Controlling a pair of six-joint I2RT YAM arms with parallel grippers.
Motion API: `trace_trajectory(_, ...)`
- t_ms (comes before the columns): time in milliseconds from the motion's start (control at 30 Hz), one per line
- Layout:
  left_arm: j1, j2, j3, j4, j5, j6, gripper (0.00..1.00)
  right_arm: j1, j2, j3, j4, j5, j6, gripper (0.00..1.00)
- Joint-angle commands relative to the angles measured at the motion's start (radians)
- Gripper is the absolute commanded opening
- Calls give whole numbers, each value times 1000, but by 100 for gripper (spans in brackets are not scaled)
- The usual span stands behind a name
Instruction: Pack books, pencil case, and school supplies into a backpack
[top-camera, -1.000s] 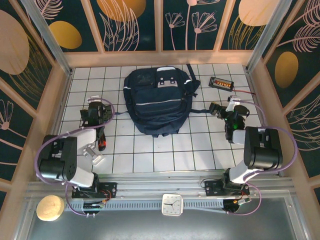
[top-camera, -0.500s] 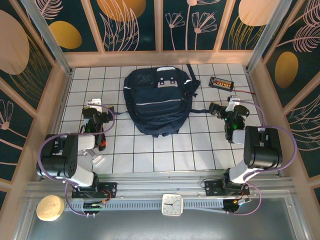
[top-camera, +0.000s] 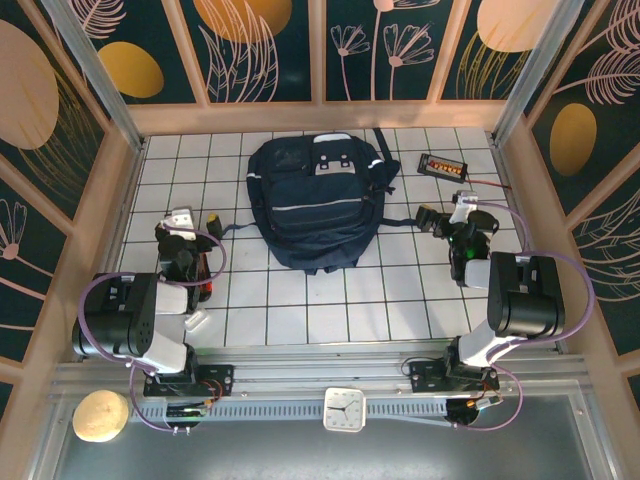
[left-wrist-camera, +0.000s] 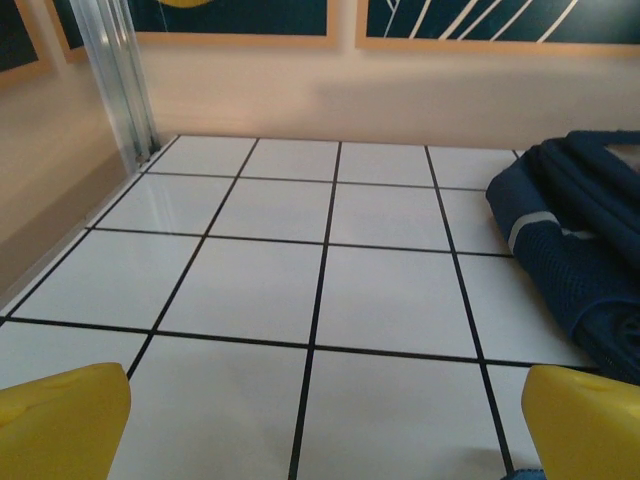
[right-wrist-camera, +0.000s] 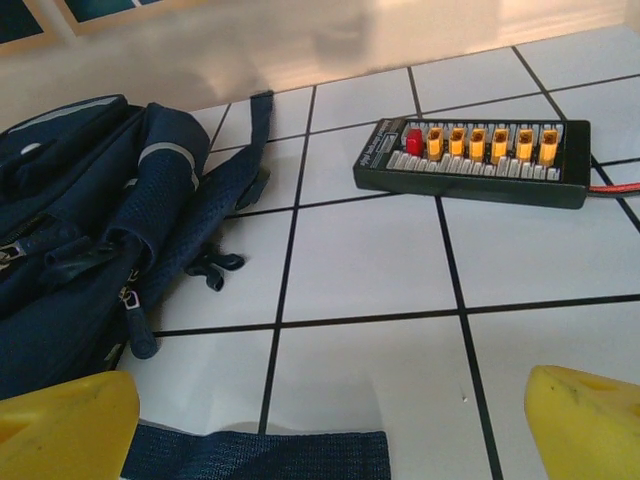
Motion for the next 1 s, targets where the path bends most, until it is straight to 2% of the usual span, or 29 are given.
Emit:
trace_trajectory(0,7,8,-5,75,8,-18,99,7,-28,-63,125,-19,-27,99)
trace_trajectory(200,7,8,-5,75,8,-18,99,18,-77,-256,437,49,-16,99)
trace_trajectory(367,7,8,-5,74,8,-19,99,17,38,-402,825,88,-1,99)
trace_trajectory(467,7,8,-5,74,8,-19,99,18,26,-383,774,35,-21,99)
trace_trajectory(600,6,8,-5,74,8,-18,99,17,13,-339,669,55,-13,99)
trace_trajectory(733,7,9,-5,75,8,-19,99,31,-2,-216,417,126,-12,99)
trace_trajectory(967,7,9,-5,74,8,-18,99,46,1,-212,414,185,-7,99)
